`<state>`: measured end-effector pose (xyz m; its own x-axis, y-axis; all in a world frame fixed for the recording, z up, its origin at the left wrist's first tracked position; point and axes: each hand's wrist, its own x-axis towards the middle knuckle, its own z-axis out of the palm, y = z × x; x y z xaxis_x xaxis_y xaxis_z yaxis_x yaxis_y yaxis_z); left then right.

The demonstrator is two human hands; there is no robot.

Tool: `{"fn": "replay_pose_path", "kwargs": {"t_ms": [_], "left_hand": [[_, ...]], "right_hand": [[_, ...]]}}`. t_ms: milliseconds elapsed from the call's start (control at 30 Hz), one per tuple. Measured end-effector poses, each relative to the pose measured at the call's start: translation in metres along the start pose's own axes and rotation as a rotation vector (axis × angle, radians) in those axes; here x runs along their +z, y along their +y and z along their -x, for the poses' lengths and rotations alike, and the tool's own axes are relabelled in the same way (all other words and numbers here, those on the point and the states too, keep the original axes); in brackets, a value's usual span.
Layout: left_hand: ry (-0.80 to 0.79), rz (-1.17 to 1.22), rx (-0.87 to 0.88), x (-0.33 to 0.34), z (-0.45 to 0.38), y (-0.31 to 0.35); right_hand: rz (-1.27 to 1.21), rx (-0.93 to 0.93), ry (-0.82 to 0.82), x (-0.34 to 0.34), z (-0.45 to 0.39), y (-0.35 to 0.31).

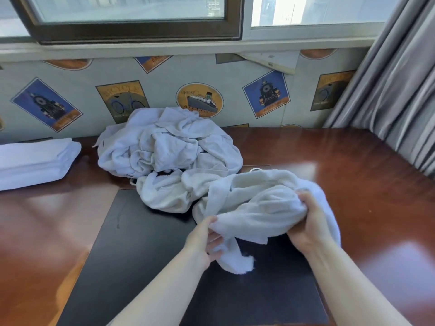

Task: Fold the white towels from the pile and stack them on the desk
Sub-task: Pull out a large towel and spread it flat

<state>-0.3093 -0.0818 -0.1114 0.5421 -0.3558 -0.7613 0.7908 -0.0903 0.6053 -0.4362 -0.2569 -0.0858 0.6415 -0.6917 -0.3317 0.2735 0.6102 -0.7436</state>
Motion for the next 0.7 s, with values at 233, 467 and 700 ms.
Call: {"fn": "replay_pose_path", "kwargs": {"t_ms": [233,467,700], "left_hand": [[0.083,0.212,0.345,-0.020,0.002,0.033],[0.063,-0.147,0.491,-0.098,0.004,0.113],[0.473,-0.689,0.927,-0.134,-0.028,0.089]], "right_hand": [[0.796,-0.127,-0.228,0.086,0.014,-0.002],[1.908,-0.413,-0.995,0.156,0.033,0.142],[1.146,-0.426,-0.113,0.104,0.021,0.169]]}}
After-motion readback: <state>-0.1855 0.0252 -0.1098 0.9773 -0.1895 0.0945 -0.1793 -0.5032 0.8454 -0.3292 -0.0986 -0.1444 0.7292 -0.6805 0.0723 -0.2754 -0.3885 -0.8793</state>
